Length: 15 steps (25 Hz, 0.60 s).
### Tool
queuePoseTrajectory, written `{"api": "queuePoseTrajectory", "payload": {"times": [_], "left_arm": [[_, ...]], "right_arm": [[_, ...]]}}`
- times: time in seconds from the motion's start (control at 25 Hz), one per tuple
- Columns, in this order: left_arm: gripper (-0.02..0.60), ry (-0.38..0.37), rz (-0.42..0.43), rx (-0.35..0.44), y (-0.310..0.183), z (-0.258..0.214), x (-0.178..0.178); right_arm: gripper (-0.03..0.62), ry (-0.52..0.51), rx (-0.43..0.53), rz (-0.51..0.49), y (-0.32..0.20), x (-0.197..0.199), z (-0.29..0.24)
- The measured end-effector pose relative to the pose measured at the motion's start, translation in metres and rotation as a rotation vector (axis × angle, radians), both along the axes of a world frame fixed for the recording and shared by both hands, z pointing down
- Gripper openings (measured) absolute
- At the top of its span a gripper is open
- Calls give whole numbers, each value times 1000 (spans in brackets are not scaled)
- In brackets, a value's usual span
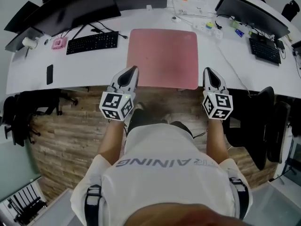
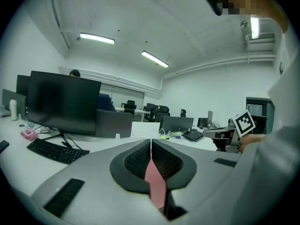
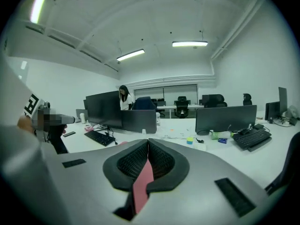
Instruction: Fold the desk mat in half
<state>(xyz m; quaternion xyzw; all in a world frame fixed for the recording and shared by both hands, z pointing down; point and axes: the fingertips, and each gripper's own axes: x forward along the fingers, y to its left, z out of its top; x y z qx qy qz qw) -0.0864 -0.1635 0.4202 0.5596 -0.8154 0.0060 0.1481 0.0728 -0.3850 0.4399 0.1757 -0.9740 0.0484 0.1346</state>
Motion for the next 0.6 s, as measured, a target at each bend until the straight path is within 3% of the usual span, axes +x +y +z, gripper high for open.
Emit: {"api": "queuePoseTrajectory", "payload": {"times": [0.2, 0.36, 0.48, 0.6], "left_arm": [[34, 16, -64, -23, 27, 16, -26], [34, 32, -94, -99, 44, 41, -45], [34, 81, -99, -163, 55, 70, -55], [35, 76, -82, -256, 66, 103, -60]], "right_arm": [[25, 58, 15, -70, 16, -37, 10], [25, 167, -18, -87, 21, -41, 42], [25, 262, 1, -93, 23, -40, 71], [48, 351, 25, -115, 30, -37, 100]]}}
